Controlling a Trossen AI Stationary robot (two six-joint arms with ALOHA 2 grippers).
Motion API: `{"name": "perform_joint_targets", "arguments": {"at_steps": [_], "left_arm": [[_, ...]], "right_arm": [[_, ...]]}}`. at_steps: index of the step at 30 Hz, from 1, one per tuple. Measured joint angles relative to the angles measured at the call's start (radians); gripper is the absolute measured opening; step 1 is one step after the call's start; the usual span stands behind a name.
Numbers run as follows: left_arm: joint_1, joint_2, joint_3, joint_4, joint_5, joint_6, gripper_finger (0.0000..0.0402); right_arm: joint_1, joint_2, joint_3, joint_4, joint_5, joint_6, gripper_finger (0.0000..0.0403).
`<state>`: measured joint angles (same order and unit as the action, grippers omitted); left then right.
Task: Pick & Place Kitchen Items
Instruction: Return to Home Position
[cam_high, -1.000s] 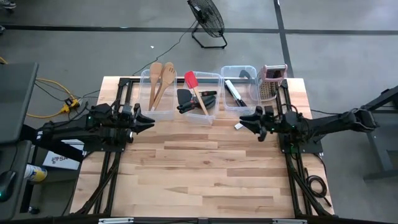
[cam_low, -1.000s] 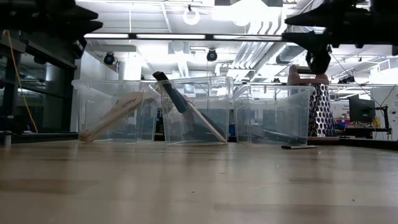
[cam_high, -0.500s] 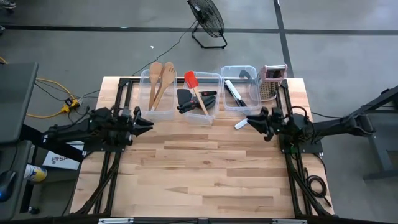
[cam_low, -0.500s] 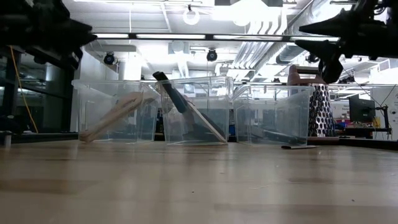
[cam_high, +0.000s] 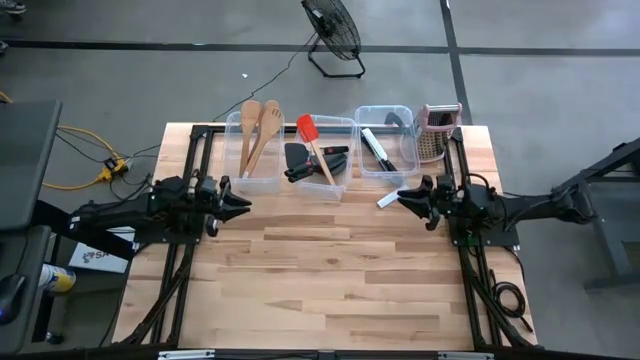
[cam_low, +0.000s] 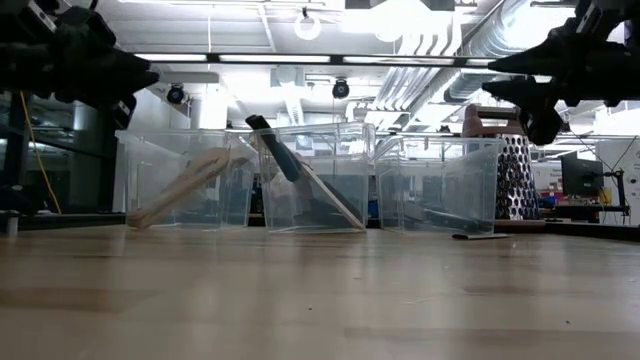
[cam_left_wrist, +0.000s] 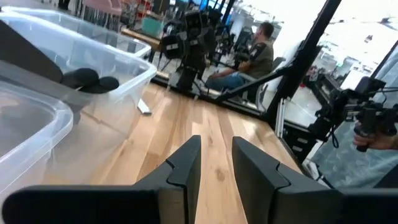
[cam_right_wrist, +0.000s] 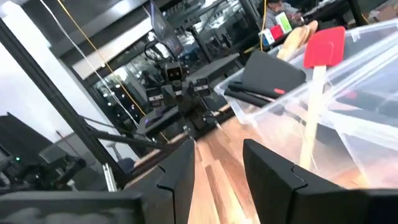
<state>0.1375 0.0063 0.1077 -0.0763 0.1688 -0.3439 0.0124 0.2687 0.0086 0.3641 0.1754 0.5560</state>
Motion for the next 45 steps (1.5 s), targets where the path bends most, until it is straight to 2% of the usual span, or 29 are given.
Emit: {"name": "perform_joint_targets", "arguments": {"at_steps": [7, 14, 21, 30, 35, 40, 45], "left_arm": [[0.0, 0.0, -0.09, 0.145, -0.001, -0.031, 0.009], [0.0, -0.001, -0.093, 0.145, -0.028, -0.061, 0.009], [0.0, -0.001, -0.094, 0.114, -0.03, -0.174, 0.009], [0.0, 0.005, -0.096, 0.115, -0.053, -0.177, 0.009], [0.0, 0.005, -0.096, 0.112, -0.12, -0.097, 0.009], [0.0, 0.005, -0.097, 0.123, -0.117, -0.02, 0.009], [0.0, 0.005, -0.097, 0.13, -0.072, 0.088, 0.009]], "right_arm": [[0.0, -0.089, 0.0, -0.185, -0.01, 0.017, 0.0128], [0.0, -0.178, -0.001, -0.327, -0.127, 0.017, 0.0128], [-0.002, -0.226, -0.001, -0.344, -0.176, -0.048, 0.0128], [-0.033, -0.225, -0.002, -0.349, -0.181, -0.107, 0.0128], [-0.052, -0.225, -0.002, -0.35, -0.181, -0.139, 0.0128], [-0.052, -0.225, -0.002, -0.351, -0.181, -0.141, 0.0128], [-0.052, -0.225, -0.002, -0.348, -0.193, -0.139, 0.0128]]}}
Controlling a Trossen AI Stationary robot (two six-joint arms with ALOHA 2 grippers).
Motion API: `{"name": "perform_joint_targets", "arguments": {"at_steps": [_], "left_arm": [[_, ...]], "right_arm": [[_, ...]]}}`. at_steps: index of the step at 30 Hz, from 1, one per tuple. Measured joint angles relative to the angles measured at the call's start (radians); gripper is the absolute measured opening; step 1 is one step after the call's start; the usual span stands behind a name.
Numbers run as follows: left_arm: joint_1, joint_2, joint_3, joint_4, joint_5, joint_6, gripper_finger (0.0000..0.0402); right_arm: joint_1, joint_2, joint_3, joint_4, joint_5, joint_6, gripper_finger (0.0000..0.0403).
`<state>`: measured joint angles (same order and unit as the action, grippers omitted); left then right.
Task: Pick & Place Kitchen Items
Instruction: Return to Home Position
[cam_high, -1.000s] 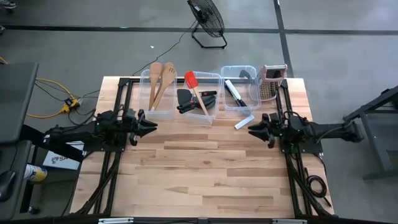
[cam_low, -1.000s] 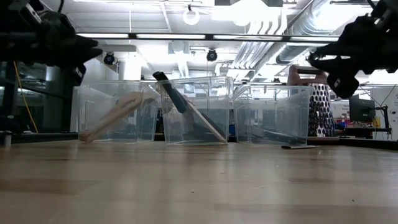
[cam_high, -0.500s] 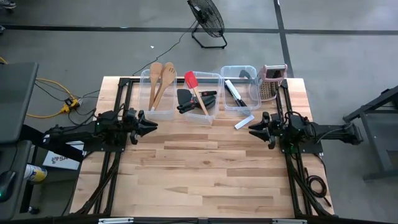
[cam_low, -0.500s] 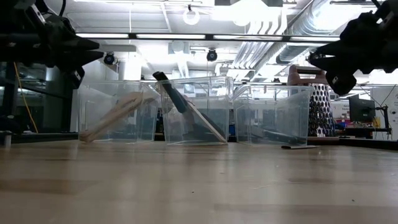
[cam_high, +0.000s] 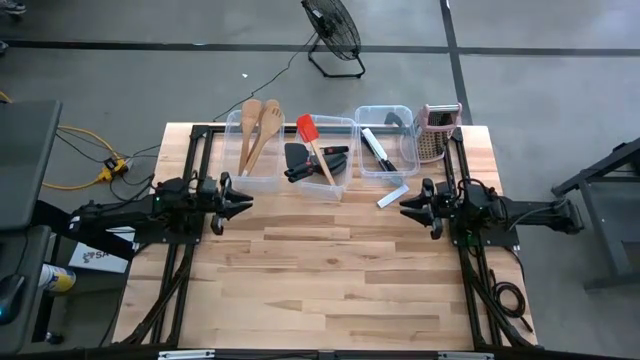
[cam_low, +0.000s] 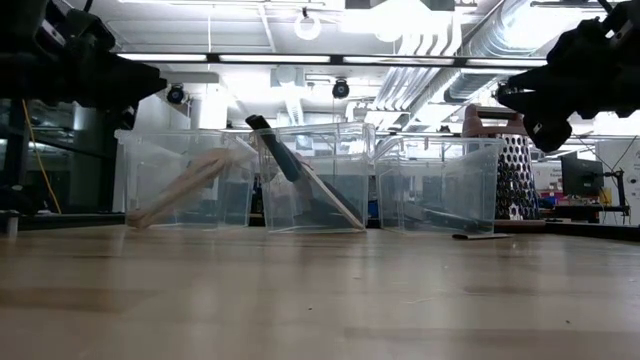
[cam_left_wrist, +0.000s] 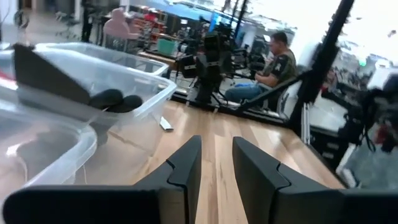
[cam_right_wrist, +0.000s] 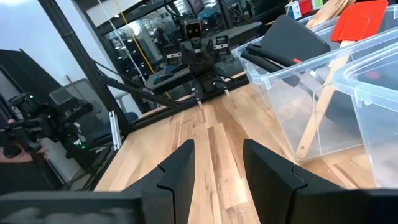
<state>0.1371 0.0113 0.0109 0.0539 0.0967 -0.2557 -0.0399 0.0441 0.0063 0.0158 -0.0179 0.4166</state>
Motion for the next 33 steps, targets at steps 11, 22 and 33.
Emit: {"name": "perform_joint_targets", "arguments": {"at_steps": [11, 22, 33], "left_arm": [[0.0, 0.0, 0.0, 0.01, 0.268, 0.104, 0.009], [0.0, 0.0, 0.0, 0.009, 0.252, 0.092, 0.009], [0.0, 0.0, 0.0, 0.008, 0.248, 0.094, 0.009]], "right_arm": [[0.0, 0.0, 0.0, 0.012, -0.008, -0.002, 0.0128], [0.0, 0.0, -0.001, 0.015, -0.008, -0.003, 0.0128], [0.0, 0.0, -0.001, 0.016, -0.009, -0.003, 0.0128]]}}
